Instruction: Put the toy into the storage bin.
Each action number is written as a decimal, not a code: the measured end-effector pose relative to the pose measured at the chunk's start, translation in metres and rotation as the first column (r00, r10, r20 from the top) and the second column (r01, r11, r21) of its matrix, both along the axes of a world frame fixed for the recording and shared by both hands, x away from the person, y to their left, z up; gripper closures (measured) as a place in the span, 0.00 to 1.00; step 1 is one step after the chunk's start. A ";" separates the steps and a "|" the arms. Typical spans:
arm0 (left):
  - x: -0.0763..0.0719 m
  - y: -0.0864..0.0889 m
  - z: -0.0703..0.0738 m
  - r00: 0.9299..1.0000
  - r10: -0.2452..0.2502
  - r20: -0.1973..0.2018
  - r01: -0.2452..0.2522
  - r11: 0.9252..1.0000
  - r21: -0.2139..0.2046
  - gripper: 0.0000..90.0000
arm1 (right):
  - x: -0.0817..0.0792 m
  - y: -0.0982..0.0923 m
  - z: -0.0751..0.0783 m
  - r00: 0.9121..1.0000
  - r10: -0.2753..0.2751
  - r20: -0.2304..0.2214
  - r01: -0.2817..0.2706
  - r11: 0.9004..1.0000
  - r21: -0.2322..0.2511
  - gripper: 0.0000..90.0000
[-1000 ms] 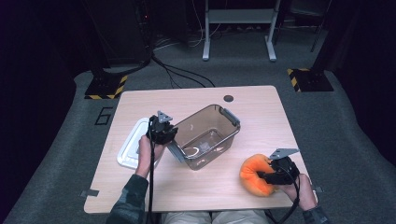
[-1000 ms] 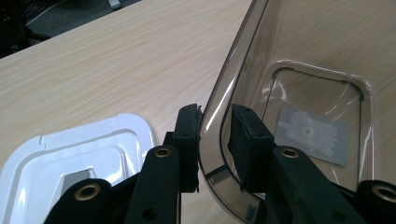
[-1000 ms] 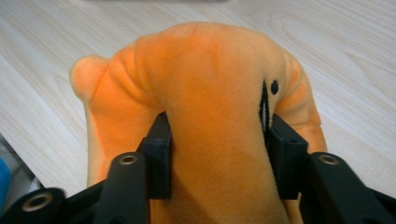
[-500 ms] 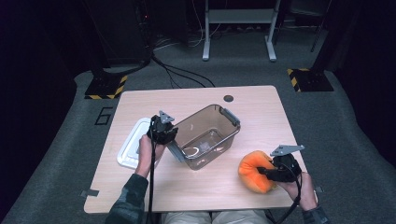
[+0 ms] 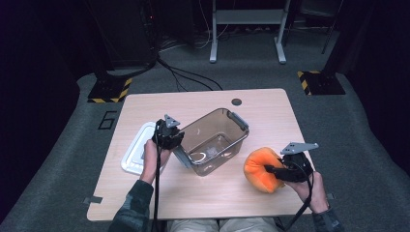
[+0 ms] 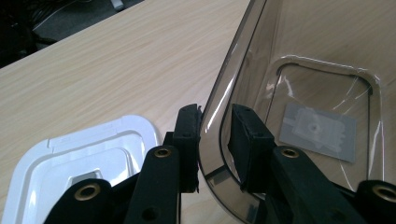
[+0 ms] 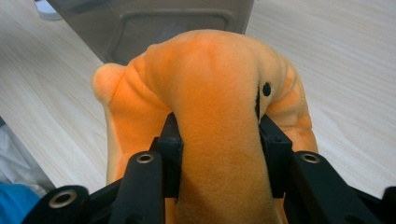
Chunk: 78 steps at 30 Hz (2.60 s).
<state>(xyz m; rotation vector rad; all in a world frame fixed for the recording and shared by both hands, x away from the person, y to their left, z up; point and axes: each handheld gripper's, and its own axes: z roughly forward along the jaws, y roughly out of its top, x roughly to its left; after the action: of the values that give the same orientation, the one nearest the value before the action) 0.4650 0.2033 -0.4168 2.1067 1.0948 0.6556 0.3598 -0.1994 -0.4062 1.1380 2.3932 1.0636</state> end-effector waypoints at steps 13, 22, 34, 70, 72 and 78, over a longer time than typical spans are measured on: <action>0.001 -0.001 0.000 1.000 -0.003 -0.002 0.003 1.000 0.006 0.80 | 0.008 0.006 0.031 0.999 0.029 0.037 -0.029 1.000 0.006 0.68; 0.001 -0.001 0.000 1.000 -0.001 0.001 0.001 1.000 0.002 0.80 | 0.017 0.012 0.059 0.996 0.042 0.085 -0.041 0.999 -0.010 0.68; 0.001 -0.001 0.000 1.000 0.000 0.001 0.000 1.000 0.002 0.80 | 0.021 0.018 0.081 0.991 0.057 0.123 -0.053 0.998 -0.039 0.68; 0.002 -0.004 0.000 1.000 -0.002 0.003 0.002 1.000 0.000 0.80 | 0.053 0.056 0.122 0.980 0.072 0.185 -0.052 0.992 -0.114 0.68; 0.003 -0.004 0.000 1.000 -0.004 0.004 0.004 1.000 -0.001 0.80 | 0.055 0.061 0.122 0.980 0.066 0.190 -0.043 0.992 -0.122 0.68; 0.003 -0.004 0.000 1.000 -0.003 0.005 0.003 1.000 -0.005 0.80 | 0.063 0.075 0.121 0.976 0.077 0.202 -0.051 0.990 -0.130 0.67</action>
<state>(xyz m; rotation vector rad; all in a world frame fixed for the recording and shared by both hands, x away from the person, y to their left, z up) 0.4676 0.1997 -0.4170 2.1012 1.0893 0.6555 0.4223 -0.1239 -0.2854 0.8687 2.3093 0.9843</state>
